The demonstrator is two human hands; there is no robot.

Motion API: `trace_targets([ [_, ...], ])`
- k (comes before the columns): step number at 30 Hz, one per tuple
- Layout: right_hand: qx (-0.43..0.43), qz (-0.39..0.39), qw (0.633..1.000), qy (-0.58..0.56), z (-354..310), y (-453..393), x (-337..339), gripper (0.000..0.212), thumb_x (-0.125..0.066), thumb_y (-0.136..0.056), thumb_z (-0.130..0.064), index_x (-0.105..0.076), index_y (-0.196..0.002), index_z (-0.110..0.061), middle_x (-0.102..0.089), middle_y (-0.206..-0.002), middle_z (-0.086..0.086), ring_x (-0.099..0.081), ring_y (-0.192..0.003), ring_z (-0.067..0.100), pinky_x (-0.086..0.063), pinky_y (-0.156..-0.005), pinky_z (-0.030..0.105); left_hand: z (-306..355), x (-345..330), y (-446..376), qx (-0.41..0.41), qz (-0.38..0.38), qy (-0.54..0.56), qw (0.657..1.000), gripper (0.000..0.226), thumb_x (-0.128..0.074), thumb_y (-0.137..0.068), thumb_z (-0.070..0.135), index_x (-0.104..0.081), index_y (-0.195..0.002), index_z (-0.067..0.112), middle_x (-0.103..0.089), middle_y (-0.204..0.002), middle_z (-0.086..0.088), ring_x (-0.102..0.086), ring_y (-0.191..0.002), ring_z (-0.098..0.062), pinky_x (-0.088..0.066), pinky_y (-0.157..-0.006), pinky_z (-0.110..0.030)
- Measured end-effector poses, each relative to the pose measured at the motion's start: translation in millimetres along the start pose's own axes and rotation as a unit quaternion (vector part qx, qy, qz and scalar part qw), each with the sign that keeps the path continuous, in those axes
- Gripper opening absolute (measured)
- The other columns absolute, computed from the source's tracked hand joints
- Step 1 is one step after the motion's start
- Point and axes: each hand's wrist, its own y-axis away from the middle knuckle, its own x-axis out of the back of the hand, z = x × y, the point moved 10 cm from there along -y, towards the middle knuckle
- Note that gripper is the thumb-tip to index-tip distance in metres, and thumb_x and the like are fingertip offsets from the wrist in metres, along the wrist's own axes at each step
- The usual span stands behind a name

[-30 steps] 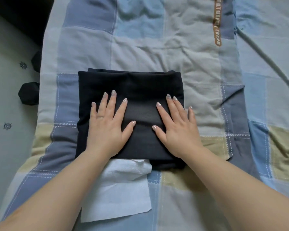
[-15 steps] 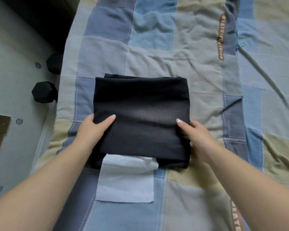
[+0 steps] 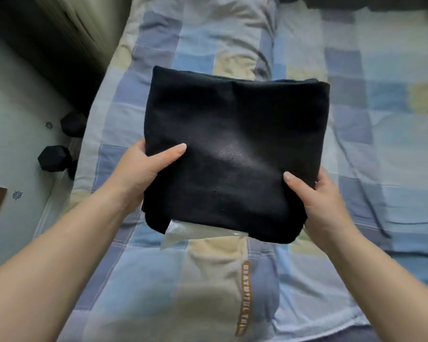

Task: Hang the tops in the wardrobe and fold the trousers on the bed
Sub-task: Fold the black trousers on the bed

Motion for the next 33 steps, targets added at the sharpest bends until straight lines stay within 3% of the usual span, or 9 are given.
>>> trace_targets([
  [4, 0.007, -0.018, 1.0, -0.003, -76.0, 41.7, 59.0, 0.033, -0.07, -0.081, -0.018, -0.062, -0.112, -0.024, -0.071, -0.108, -0.001, -0.068, -0.099, 0.017, -0.055, -0.07, 0.021, 61.8, -65.2, 51.3, -0.016, -0.043, 0.014, 0.999, 0.043, -0.083, -0.067, 0.032, -0.068, -0.105, 0.017, -0.074, -0.102, -0.001, -0.071, -0.094, -0.017, -0.057, -0.069, -0.023],
  [9, 0.05, 0.021, 0.998, 0.012, -176.2, 117.9, 141.6, 0.028, -0.065, -0.085, -0.011, -0.061, -0.109, -0.026, -0.072, -0.104, -0.005, -0.068, -0.097, 0.013, -0.055, -0.072, 0.021, 120.8, -148.1, 136.8, -0.026, -0.048, 0.049, 0.997, 0.04, -0.078, -0.072, 0.028, -0.066, -0.108, 0.014, -0.074, -0.102, -0.001, -0.071, -0.093, -0.017, -0.057, -0.068, -0.023],
  [14, 0.054, 0.083, 0.995, 0.025, -217.3, 202.0, 217.9, 0.026, -0.068, -0.084, -0.011, -0.062, -0.102, -0.029, -0.072, -0.1, -0.006, -0.068, -0.094, 0.013, -0.055, -0.079, 0.031, 129.4, -220.4, 211.8, 0.012, -0.08, 0.063, 0.995, 0.032, -0.075, -0.079, 0.022, -0.067, -0.108, 0.015, -0.074, -0.101, 0.0, -0.071, -0.095, -0.019, -0.057, -0.068, -0.023],
  [17, 0.061, 0.119, 0.991, 0.03, -225.5, 256.9, 255.9, 0.026, -0.068, -0.084, -0.012, -0.062, -0.103, -0.028, -0.072, -0.1, -0.007, -0.069, -0.091, 0.009, -0.055, -0.073, 0.023, 130.8, -255.4, 249.4, 0.016, -0.128, 0.05, 0.99, 0.033, -0.077, -0.077, 0.026, -0.067, -0.107, 0.017, -0.075, -0.1, -0.001, -0.072, -0.091, -0.017, -0.057, -0.064, -0.021],
  [19, 0.063, 0.171, 0.983, 0.024, -220.3, 303.3, 282.7, 0.026, -0.069, -0.083, -0.011, -0.061, -0.103, -0.027, -0.072, -0.098, -0.007, -0.068, -0.091, 0.009, -0.053, -0.07, 0.018, 129.6, -280.0, 276.5, 0.016, -0.174, 0.018, 0.984, 0.037, -0.078, -0.074, 0.029, -0.067, -0.108, 0.017, -0.075, -0.1, -0.001, -0.072, -0.091, -0.017, -0.056, -0.069, -0.024],
  [23, 0.038, 0.296, 0.955, -0.005, -177.7, 406.8, 319.6, 0.024, -0.07, -0.082, -0.011, -0.061, -0.098, -0.026, -0.069, -0.103, -0.003, -0.066, -0.094, 0.015, -0.053, -0.083, 0.032, 112.5, -323.1, 327.7, 0.042, -0.273, -0.055, 0.96, 0.033, -0.078, -0.075, 0.029, -0.068, -0.103, 0.015, -0.075, -0.095, -0.002, -0.072, -0.088, -0.018, -0.053, -0.08, -0.031],
  [28, 0.008, 0.452, 0.884, -0.122, -97.1, 562.6, 331.9, 0.024, -0.068, -0.081, -0.004, -0.062, -0.093, -0.023, -0.073, -0.082, -0.01, -0.069, -0.072, 0.003, -0.051, -0.057, 0.015, 73.5, -378.1, 413.4, 0.061, -0.399, -0.158, 0.901, 0.027, -0.078, -0.075, 0.029, -0.067, -0.096, 0.015, -0.076, -0.086, -0.002, -0.073, -0.079, -0.018, -0.056, -0.058, -0.02],
  [33, -0.01, 0.569, 0.798, -0.198, -32.1, 716.8, 332.6, 0.023, -0.068, -0.082, -0.01, -0.062, -0.1, -0.023, -0.072, -0.092, -0.005, -0.07, -0.077, 0.008, -0.052, -0.057, 0.017, 25.1, -441.4, 531.8, 0.084, -0.527, -0.244, 0.81, 0.034, -0.078, -0.076, 0.027, -0.068, -0.105, 0.013, -0.075, -0.096, -0.004, -0.073, -0.087, -0.02, -0.057, -0.067, -0.023],
])
